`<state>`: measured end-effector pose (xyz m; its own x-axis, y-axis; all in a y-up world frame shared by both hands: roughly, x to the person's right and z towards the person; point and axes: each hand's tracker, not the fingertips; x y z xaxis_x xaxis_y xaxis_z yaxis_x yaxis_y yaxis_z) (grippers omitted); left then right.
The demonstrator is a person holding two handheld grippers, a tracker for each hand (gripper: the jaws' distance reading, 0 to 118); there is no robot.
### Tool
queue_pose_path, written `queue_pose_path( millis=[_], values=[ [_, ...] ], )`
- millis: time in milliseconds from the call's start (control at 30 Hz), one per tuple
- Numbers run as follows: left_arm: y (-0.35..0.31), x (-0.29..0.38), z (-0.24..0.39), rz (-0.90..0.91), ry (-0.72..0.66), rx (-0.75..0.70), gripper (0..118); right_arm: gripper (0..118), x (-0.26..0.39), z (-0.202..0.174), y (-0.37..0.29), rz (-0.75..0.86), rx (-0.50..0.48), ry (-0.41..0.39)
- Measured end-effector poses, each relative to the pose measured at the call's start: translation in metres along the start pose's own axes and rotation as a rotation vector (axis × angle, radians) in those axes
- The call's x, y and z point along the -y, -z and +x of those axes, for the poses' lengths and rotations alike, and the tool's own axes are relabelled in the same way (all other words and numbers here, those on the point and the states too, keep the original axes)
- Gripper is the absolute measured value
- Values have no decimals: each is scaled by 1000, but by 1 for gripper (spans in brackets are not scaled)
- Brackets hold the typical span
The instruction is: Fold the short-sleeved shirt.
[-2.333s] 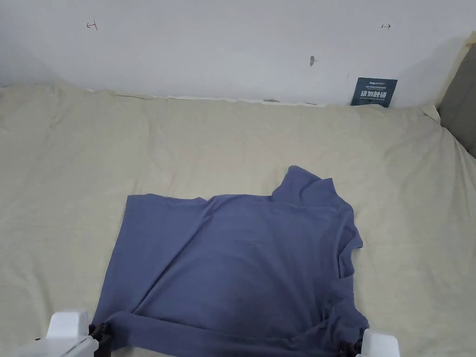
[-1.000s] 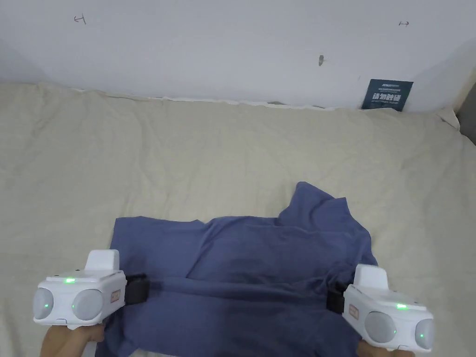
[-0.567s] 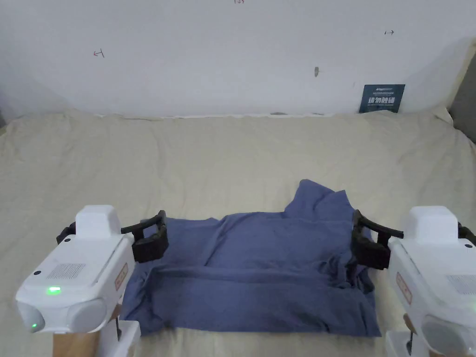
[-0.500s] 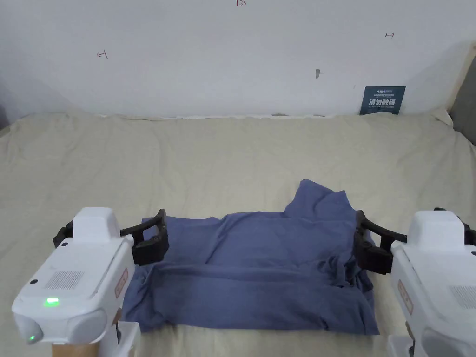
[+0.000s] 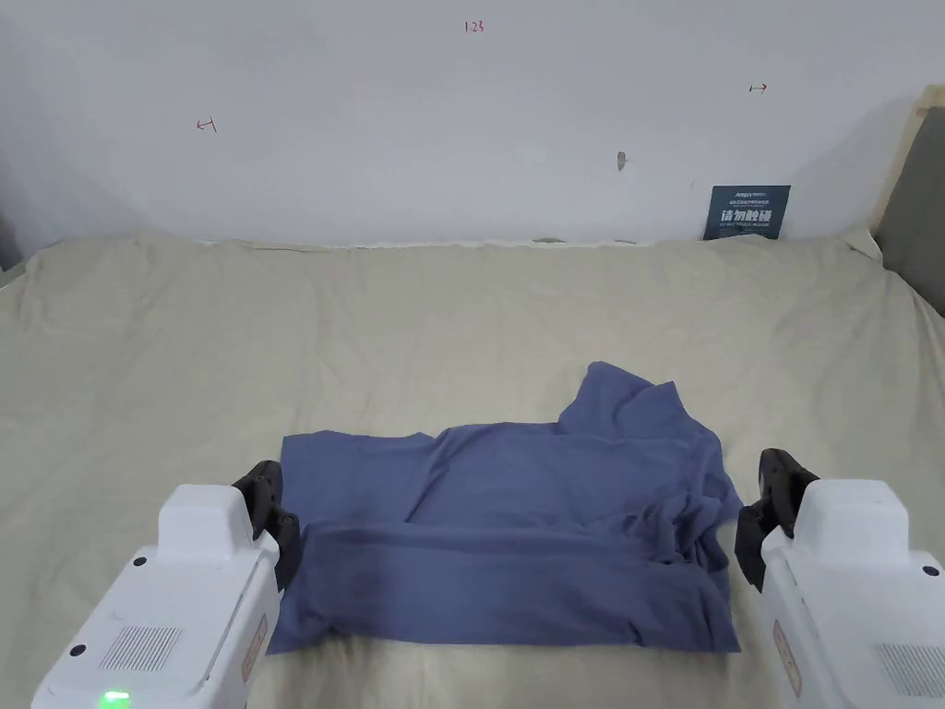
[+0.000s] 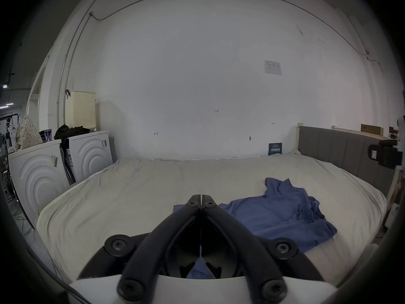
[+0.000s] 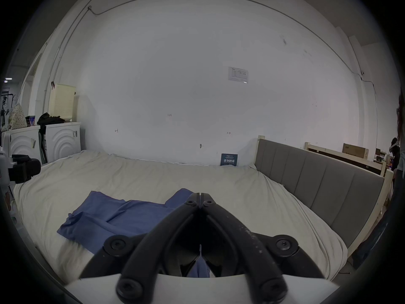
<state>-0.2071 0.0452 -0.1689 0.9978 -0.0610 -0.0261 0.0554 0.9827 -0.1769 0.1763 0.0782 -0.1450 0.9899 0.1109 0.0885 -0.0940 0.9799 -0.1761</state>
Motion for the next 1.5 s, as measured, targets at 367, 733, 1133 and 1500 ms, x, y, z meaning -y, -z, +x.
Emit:
queue_pose_path(
  millis=[367, 733, 1133, 1500],
  values=[
    [81, 38, -27, -493, -128, 52, 0, 1, 0, 1, 11, -20, -12, 16],
    [133, 114, -53, -792, -223, -77, 104, 2, 25, 0, 37, -122, -4, 13],
    [114, 111, -42, -734, -205, -5, 9, 22, 69, 12, 85, -374, 1, 62],
    [119, 100, -63, -637, -210, 30, 8, 67, 169, 9, 174, -829, -49, 165]
  ],
)
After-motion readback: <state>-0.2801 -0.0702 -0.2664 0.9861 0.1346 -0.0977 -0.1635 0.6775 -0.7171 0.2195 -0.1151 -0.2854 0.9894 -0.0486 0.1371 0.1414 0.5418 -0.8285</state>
